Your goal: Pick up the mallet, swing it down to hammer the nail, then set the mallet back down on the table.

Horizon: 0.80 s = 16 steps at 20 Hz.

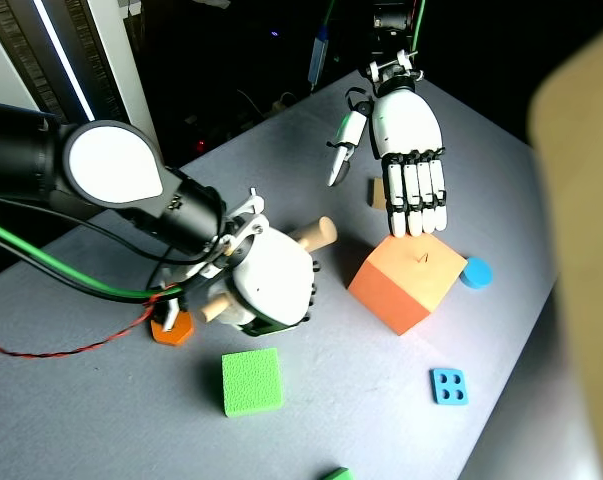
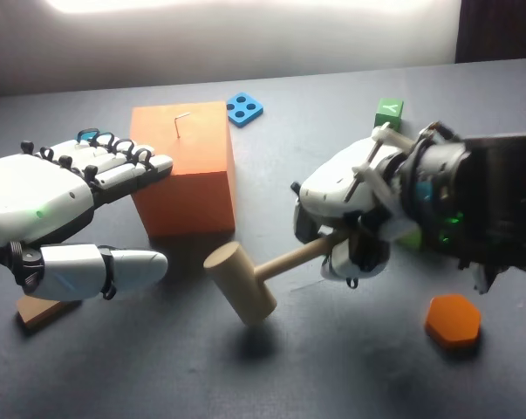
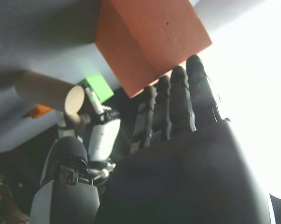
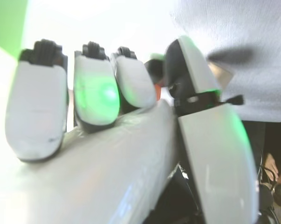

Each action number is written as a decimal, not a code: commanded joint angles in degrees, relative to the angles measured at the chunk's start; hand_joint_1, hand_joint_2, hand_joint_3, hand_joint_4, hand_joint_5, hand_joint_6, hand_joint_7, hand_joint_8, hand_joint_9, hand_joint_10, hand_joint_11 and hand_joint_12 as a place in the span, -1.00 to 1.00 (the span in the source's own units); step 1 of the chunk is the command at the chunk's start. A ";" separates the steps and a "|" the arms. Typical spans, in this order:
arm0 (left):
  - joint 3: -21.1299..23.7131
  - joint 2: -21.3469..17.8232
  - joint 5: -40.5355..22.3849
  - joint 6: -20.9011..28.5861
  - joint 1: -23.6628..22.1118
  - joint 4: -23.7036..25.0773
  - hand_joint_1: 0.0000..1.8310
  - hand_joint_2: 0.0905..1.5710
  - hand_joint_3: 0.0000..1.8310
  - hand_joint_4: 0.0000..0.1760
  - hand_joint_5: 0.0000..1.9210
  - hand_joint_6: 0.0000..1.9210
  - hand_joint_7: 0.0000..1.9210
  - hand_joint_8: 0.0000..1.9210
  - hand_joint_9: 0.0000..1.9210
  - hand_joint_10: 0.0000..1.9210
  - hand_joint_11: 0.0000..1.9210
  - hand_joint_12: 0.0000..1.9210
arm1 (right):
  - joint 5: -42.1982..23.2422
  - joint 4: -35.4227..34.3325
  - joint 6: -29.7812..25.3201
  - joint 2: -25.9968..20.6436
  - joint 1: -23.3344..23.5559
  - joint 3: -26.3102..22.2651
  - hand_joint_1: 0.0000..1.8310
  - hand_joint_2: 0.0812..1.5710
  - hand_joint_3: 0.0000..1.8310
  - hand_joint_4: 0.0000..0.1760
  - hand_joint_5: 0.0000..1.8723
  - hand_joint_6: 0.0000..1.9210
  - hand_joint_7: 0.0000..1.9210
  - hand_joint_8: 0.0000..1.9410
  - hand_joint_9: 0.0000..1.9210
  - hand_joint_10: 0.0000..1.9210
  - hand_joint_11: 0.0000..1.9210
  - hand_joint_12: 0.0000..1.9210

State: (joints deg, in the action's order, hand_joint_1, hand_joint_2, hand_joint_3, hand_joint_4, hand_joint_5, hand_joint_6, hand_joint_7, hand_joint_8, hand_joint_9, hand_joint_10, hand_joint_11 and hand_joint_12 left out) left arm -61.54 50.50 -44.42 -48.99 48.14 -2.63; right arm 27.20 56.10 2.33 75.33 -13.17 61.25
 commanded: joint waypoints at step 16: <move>-0.44 0.18 -3.23 0.03 -0.22 -0.44 -1.00 0.50 -1.00 -1.00 -0.89 -1.00 -0.91 -1.00 -0.93 -1.00 -0.96 -0.94 | 10.39 55.59 -43.48 -9.09 6.04 -7.85 -0.43 1.00 -0.94 1.00 0.68 1.00 0.98 1.00 1.00 1.00 1.00 1.00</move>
State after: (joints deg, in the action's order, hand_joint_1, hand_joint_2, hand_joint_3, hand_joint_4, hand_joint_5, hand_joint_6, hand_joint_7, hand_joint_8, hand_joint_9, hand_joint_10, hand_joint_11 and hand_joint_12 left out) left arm -61.67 50.50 -44.25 -49.01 48.14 -2.59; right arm 34.35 108.01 -40.82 66.59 -7.53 53.36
